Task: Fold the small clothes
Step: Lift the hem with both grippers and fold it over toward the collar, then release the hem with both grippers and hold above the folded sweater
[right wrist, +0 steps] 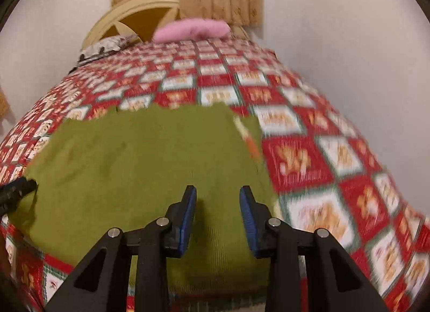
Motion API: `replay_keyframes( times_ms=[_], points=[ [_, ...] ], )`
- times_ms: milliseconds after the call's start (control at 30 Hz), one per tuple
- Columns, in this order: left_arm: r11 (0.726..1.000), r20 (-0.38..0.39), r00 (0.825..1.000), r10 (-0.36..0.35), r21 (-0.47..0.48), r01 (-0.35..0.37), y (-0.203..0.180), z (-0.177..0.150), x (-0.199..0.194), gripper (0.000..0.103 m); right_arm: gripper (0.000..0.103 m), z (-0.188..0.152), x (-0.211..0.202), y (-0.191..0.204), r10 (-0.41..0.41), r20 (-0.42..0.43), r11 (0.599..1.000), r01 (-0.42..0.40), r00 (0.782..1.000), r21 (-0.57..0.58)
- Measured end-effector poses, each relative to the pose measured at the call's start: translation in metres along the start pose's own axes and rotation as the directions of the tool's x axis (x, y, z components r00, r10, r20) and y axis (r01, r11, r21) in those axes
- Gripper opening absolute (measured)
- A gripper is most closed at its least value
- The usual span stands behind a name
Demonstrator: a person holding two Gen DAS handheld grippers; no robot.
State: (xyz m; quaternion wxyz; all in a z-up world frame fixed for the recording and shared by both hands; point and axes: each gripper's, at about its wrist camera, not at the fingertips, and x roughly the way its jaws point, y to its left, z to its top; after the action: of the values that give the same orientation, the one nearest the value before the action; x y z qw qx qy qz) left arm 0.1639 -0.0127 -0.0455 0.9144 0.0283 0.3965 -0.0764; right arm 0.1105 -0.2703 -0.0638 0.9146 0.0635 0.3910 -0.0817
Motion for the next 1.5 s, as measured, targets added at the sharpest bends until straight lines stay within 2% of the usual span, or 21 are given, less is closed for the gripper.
replay_keyframes(
  times_ms=[67,167,333,767,1500],
  points=[
    [0.998,0.022,0.999,0.050,0.041,-0.051,-0.009,-0.007,0.003,0.061,0.032,-0.010,0.003,-0.002,0.008,0.023,1.000,-0.008,1.000,0.000],
    [0.993,0.009,0.995,0.100,0.063,-0.100,-0.015,-0.008,0.008,0.067,0.032,-0.011,0.003,-0.002,0.001,0.030,1.000,-0.001,1.000,0.000],
    [0.986,0.028,0.989,0.143,0.084,-0.145,-0.021,-0.016,0.010,0.069,0.032,-0.011,0.003,-0.003,0.004,0.042,1.000,-0.004,0.999,-0.001],
    [0.989,0.022,0.991,0.133,0.065,-0.135,-0.018,-0.018,0.012,0.075,0.034,-0.011,0.002,-0.006,0.027,0.048,1.000,-0.028,0.998,0.013],
    [0.987,0.022,0.989,0.147,0.064,-0.148,-0.017,-0.019,0.012,0.080,0.034,-0.012,0.001,-0.007,0.039,0.051,0.999,-0.040,0.998,0.021]
  ],
)
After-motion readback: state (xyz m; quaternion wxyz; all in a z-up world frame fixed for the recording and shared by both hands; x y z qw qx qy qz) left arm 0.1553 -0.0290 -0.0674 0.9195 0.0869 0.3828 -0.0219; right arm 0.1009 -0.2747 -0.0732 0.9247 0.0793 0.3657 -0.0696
